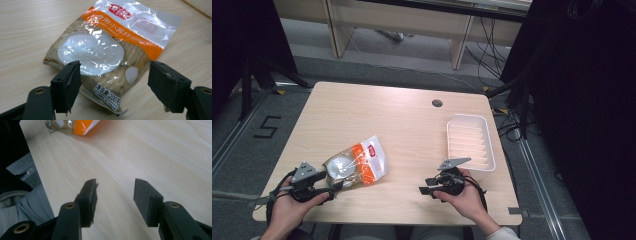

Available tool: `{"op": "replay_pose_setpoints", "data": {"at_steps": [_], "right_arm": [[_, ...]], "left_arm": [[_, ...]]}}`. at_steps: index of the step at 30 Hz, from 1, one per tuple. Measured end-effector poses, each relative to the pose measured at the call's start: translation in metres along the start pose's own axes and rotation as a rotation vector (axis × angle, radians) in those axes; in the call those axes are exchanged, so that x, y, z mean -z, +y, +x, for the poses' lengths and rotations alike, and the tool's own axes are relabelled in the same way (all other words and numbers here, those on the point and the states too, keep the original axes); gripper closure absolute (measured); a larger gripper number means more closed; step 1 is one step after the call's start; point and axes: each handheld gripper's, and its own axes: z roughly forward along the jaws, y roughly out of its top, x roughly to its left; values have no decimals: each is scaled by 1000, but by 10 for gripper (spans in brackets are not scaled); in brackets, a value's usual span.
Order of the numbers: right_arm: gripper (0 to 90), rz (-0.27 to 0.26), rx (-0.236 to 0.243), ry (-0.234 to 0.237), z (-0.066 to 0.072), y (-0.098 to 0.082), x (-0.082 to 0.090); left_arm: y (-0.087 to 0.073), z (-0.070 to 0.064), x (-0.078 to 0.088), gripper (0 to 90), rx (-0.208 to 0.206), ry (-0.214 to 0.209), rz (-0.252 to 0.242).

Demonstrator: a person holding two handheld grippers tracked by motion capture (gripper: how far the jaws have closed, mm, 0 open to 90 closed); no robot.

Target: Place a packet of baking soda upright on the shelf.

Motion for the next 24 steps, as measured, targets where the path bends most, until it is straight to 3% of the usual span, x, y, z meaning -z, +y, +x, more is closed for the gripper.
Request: {"op": "replay_pose_setpoints", "data": {"at_steps": [7,12,13,15,16,17,18,24], "right_arm": [[539,-6,27,10,3,25,-9],[538,5,2,30,10,46,-23],[539,-2,29,25,9,55,-30],[539,-6,12,38,11,60,-34],[539,5,26,38,10,64,-36],[541,24,7,61,12,72,-43],[541,22,26,56,12,76,-47],[538,50,9,85,16,90,-67]], "left_arm": [[0,-1,1,260,-10,-1,-6],[-1,-1,1,263,-22,-9,-6],[0,-1,1,263,-21,-7,-3],[0,-1,1,264,-20,-8,-2],[0,-1,1,264,-20,-8,-1],[0,-1,1,264,-19,-8,-2],[0,-1,1,264,-18,-7,-3],[0,-1,1,266,-14,-9,-6]]}}
